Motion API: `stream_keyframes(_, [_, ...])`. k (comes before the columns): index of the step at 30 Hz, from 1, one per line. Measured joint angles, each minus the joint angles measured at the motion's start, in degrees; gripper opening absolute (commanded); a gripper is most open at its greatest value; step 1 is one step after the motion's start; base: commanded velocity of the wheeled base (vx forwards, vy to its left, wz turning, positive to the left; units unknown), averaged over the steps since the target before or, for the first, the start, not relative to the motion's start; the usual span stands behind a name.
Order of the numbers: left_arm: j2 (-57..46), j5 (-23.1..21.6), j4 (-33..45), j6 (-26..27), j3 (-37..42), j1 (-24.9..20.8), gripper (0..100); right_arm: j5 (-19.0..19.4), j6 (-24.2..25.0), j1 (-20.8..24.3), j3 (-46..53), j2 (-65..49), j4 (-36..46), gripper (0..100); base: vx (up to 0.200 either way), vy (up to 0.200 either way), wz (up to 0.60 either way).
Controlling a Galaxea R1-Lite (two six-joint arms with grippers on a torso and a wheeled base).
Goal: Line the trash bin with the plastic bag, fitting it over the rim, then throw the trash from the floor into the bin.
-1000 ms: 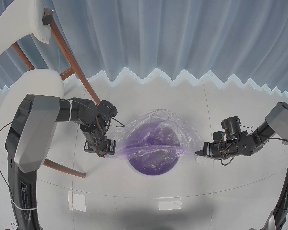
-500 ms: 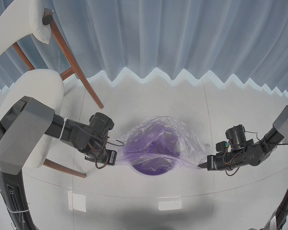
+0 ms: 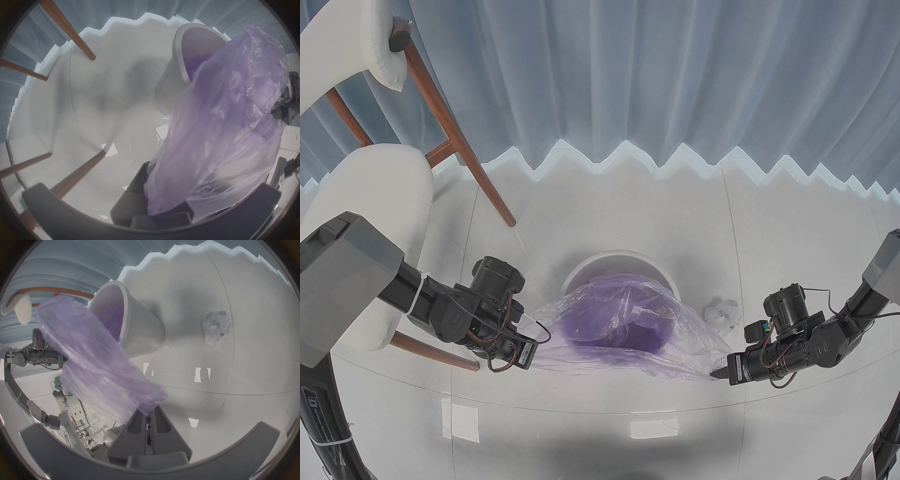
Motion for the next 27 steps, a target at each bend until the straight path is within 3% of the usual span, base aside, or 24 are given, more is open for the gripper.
stream_keyframes(6, [0.24,-2.43,-8.55,13.78,3.04,3.35,0,-2.72,-0.22,-0.32,0.59,2.18,-4.84,0,0.0,0.0,0.0])
stream_keyframes(13, [1.62,-4.94,-11.56,24.26,4.63,6.69,0,-4.35,-0.37,-0.93,0.66,5.22,-8.03,0,0.0,0.0,0.0])
stream_keyframes(27, [4.05,-5.11,-13.62,26.71,4.74,6.55,0,-7.31,-0.23,-1.84,-3.22,8.77,-8.27,0,0.0,0.0,0.0])
